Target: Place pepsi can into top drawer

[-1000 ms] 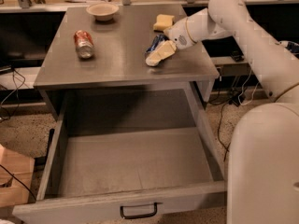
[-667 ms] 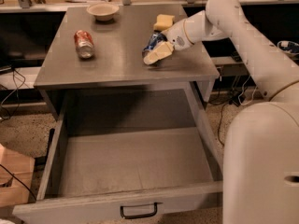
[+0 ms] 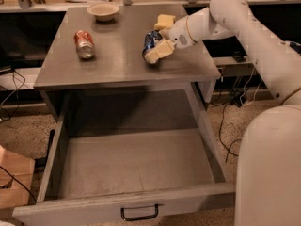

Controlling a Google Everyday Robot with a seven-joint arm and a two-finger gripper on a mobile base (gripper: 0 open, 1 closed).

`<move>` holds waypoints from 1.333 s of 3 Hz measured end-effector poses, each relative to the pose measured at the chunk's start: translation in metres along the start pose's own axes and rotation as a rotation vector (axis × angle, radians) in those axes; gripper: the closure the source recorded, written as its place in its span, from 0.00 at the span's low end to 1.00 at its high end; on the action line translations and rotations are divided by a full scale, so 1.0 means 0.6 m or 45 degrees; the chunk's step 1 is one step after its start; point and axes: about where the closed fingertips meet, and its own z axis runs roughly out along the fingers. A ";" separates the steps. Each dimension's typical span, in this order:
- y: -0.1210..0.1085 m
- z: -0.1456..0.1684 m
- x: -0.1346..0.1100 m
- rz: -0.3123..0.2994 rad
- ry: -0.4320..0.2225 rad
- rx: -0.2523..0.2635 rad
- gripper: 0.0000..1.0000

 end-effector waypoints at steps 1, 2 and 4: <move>0.025 -0.021 -0.021 -0.038 -0.023 0.008 0.74; 0.066 -0.041 -0.031 -0.082 -0.042 -0.037 0.97; 0.236 -0.115 -0.019 -0.240 -0.048 -0.258 1.00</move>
Offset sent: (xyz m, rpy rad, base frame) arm -0.0770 0.0029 0.0386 0.0156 -0.0638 0.1170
